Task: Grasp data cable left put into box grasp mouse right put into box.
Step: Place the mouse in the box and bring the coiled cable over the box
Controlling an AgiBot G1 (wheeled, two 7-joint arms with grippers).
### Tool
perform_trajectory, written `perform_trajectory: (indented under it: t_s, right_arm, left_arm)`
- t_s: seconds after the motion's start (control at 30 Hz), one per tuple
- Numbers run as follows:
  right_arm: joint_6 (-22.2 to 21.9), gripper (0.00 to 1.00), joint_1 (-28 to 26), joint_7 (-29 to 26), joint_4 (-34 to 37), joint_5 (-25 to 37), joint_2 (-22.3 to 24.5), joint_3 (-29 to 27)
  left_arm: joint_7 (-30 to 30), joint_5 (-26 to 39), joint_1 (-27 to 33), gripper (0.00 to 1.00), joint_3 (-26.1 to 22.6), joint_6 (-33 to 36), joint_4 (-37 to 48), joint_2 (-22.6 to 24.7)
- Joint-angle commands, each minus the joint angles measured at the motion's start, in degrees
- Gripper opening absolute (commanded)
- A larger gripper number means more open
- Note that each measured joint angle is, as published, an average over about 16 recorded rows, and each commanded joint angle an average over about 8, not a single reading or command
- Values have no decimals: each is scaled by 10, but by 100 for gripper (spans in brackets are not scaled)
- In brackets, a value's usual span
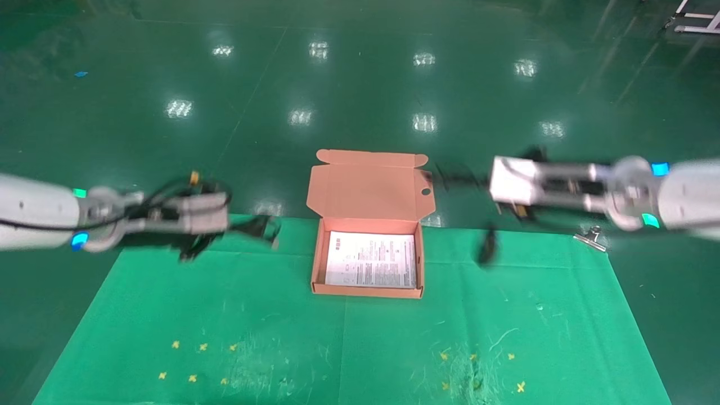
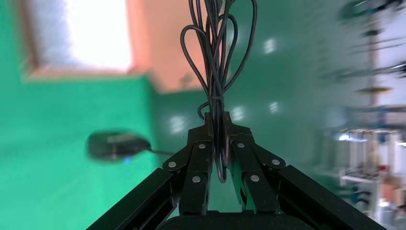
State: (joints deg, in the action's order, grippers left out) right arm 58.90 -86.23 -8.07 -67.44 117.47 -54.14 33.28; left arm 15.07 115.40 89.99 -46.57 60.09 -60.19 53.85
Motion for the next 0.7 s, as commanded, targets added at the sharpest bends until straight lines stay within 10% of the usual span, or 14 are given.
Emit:
perform_trajectory:
  t_s: [0.03,0.7]
  right_arm:
    - [-9,0,-24,-9,2,-2,-12,-9]
    - [-92,0,-167,60,204,-31,-190,-14]
  left_arm:
    - [16,14,8,0,6,-19,-30,-1]
    - [13,81,71,0,16,-124,32,75]
